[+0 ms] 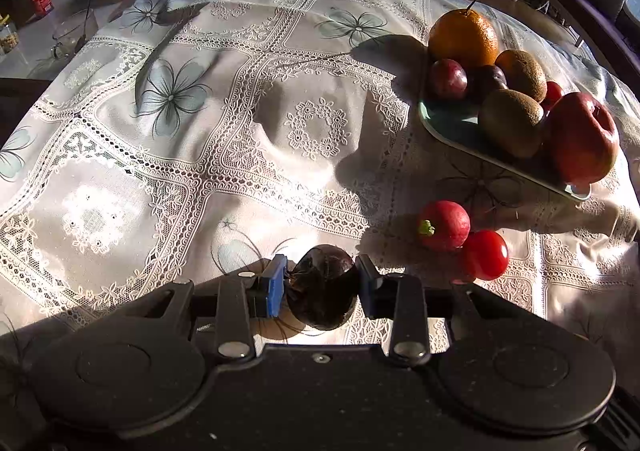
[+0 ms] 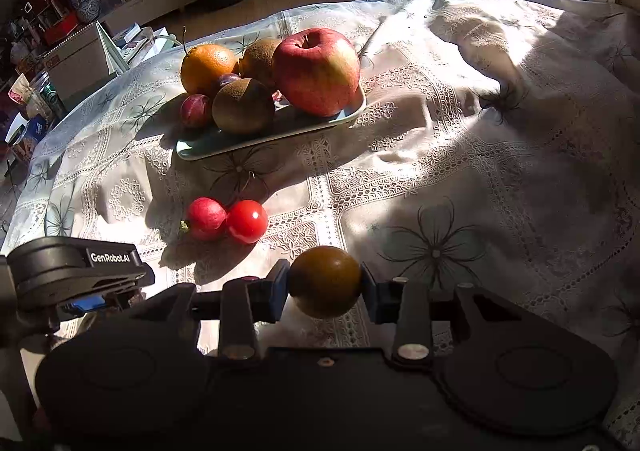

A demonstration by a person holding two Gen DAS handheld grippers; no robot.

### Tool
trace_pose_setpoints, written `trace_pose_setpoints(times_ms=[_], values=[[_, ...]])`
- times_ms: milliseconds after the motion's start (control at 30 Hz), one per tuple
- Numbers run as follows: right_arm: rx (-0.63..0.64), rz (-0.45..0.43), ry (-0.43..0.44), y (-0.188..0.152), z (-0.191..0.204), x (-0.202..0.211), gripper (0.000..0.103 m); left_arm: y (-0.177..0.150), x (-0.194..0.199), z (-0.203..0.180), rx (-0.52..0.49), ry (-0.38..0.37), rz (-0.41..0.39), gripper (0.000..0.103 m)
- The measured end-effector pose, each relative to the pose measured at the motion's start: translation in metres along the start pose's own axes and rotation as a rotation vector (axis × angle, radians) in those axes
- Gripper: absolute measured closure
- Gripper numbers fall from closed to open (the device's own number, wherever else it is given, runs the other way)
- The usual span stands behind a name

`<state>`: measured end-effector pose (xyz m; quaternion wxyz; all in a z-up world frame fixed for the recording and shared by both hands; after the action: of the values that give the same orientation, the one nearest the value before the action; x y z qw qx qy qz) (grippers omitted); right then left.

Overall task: Organize fruits
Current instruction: 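Carry both fruits over the basket and open both grippers to drop them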

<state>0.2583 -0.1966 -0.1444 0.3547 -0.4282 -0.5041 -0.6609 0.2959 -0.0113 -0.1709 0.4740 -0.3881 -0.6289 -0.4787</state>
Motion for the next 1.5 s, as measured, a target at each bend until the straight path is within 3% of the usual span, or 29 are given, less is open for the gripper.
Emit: trace_pose_setpoints(times_ms=[233, 433, 567, 767, 900, 1033, 1167, 1300, 1500], values=[[-0.012, -0.018, 0.007, 0.001, -0.001, 0.010, 0.064, 0.003, 0.018, 0.000, 0.005, 0.004, -0.069, 0.058], [-0.061, 0.010, 0.111, 0.001, -0.002, 0.036, 0.064, -0.002, 0.059, 0.004, -0.004, 0.000, -0.070, 0.058], [-0.044, -0.017, 0.164, -0.003, -0.001, 0.076, 0.064, -0.021, 0.110, 0.004, -0.095, 0.013, -0.126, 0.058], [0.043, -0.050, 0.225, -0.024, -0.009, 0.146, 0.064, -0.068, 0.160, 0.007, -0.237, -0.091, -0.129, 0.058], [0.119, -0.069, 0.233, -0.052, -0.018, 0.179, 0.064, -0.104, 0.164, 0.008, -0.315, -0.117, -0.099, 0.058], [0.175, -0.030, 0.255, -0.084, -0.026, 0.190, 0.064, -0.140, 0.151, 0.007, -0.368, -0.126, -0.045, 0.058], [0.217, 0.024, 0.258, -0.119, -0.030, 0.183, 0.064, -0.173, 0.135, 0.007, -0.378, -0.149, 0.020, 0.058], [0.241, 0.071, 0.238, -0.140, -0.027, 0.169, 0.064, -0.197, 0.121, 0.007, -0.406, -0.123, 0.055, 0.058], [0.242, 0.124, 0.200, -0.153, -0.027, 0.145, 0.063, -0.207, 0.112, 0.012, -0.407, -0.109, 0.089, 0.058]])
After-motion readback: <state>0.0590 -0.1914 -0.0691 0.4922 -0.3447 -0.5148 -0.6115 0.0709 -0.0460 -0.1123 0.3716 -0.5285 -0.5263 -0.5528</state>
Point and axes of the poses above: each gripper's, at about its wrist camera, not at the fingertips, and x roughly against the way its jaws point, z to its left, y to its top, the point moved 8 cm from there along -x, roughly the way its jaws point, and after that the axes turned 11 degrees about z, right-handed, at the moved point
